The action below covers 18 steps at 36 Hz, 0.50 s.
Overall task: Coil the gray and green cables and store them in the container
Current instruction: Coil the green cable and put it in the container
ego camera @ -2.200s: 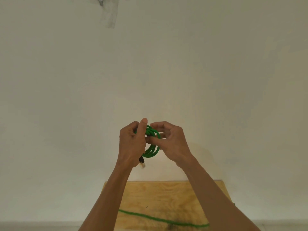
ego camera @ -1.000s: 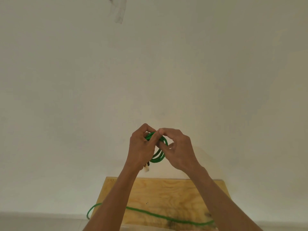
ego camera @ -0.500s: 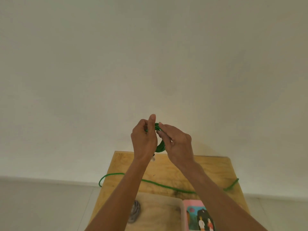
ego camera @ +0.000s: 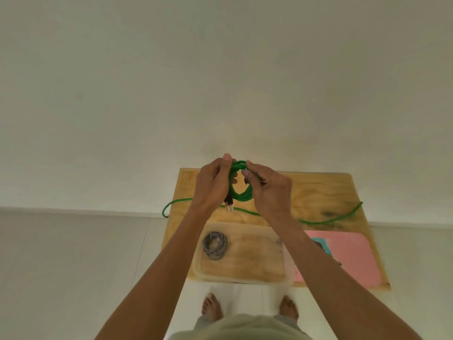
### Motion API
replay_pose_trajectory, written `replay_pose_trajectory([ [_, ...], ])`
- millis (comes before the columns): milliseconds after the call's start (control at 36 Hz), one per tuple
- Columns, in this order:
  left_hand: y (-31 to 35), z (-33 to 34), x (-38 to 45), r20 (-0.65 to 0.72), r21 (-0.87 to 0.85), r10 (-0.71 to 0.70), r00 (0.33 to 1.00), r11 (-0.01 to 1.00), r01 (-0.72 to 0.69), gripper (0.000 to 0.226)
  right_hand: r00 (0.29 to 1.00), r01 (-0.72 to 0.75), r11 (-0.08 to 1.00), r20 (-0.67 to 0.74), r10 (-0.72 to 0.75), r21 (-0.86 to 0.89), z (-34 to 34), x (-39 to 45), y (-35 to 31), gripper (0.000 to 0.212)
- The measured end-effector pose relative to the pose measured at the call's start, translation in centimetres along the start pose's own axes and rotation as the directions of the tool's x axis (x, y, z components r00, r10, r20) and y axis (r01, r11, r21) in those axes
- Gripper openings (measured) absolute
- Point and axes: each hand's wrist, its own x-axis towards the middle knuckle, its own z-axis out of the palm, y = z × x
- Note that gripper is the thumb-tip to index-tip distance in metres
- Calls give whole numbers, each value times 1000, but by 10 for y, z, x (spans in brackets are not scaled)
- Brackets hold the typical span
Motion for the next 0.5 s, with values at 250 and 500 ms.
replay_pose_trajectory([
  [250, -113, -25, -32, -25, 362, 87, 996, 929, -72, 45, 950, -307, 936, 6, 312, -170, 12, -77, 44, 21],
  [500, -192, -6, -81, 233, 664, -19, 972, 733, -145, 69, 796, -540, 752, 60, 602, -378, 29, -136, 93, 15],
])
